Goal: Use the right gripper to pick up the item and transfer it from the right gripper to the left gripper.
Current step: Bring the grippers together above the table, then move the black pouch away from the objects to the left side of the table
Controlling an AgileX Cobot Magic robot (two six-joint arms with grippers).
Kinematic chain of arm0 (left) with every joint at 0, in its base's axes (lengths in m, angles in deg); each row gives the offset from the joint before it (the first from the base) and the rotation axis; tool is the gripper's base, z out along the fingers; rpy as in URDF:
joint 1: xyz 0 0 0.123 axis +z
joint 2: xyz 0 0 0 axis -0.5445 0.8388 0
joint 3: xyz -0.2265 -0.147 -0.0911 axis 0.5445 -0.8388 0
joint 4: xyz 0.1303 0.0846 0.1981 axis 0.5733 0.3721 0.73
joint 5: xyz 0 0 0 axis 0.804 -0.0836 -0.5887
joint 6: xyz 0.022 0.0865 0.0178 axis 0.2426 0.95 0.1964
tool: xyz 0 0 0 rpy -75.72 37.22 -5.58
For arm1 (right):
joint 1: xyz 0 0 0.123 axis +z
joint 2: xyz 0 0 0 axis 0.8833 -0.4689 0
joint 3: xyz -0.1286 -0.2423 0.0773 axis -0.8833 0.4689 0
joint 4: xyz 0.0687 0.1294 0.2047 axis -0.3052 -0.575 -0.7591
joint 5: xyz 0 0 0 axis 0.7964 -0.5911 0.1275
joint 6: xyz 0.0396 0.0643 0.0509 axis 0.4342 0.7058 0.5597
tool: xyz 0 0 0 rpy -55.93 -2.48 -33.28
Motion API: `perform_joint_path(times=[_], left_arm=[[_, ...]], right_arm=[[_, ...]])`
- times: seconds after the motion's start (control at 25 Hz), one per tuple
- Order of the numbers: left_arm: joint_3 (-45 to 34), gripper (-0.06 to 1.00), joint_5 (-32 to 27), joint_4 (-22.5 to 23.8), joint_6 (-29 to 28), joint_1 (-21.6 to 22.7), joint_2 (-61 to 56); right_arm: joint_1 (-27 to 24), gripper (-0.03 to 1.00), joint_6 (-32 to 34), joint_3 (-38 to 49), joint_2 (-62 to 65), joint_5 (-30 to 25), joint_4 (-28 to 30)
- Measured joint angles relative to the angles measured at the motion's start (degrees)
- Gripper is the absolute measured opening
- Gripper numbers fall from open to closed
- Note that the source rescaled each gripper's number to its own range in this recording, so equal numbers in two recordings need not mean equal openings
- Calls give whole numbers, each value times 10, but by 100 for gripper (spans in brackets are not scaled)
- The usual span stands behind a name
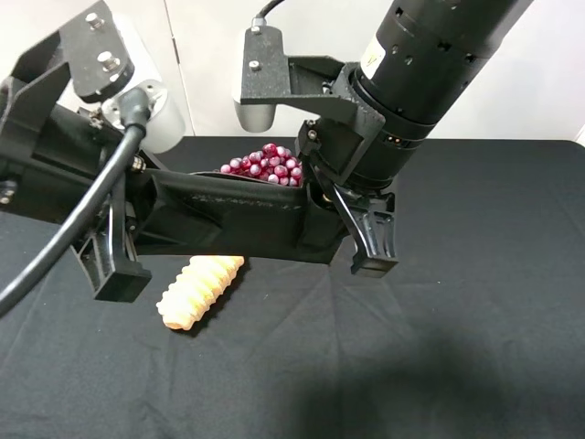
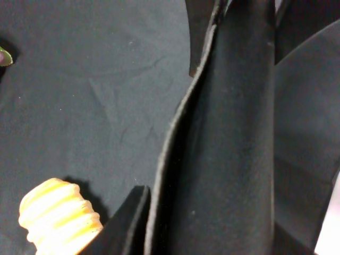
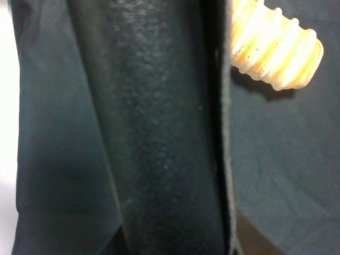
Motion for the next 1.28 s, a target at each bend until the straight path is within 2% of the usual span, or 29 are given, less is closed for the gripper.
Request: perform_joint_path(times=[0.04,0.08,0.12,0.2,0.24,0.32,0.44,0.72,1.0,1.12,1.16,1.2,1.28], left_arm=[[0,2,0,0,0,0,0],[0,2,0,0,0,0,0],[0,2,0,1,0,0,0],[0,1,2,1,0,0,0],[0,1,2,1,0,0,0],[0,1,3,1,0,0,0],[0,1,3,2,0,0,1],[0,1,3,2,0,0,1],[0,1,3,2,0,0,1],[0,1,3,2,0,0,1],[0,1,3,2,0,0,1],[0,1,3,2,0,0,1],[0,1,3,2,0,0,1]], right_arm=[[0,0,4,0,0,0,0],[0,6,11,0,0,0,0],[0,24,20,0,0,1,-4],[0,69,49,0,0,11,-9],[0,81,66,0,0,14,-10],[0,93,87,0,0,14,-9],[0,98,97,0,0,13,-9],[0,100,110,-12,32,-28,-2],[0,100,207,-23,88,-102,50],[0,100,264,-23,120,-108,80],[0,100,264,-23,120,-108,80],[0,100,310,-23,142,-108,97],[0,100,353,-23,166,-109,114]])
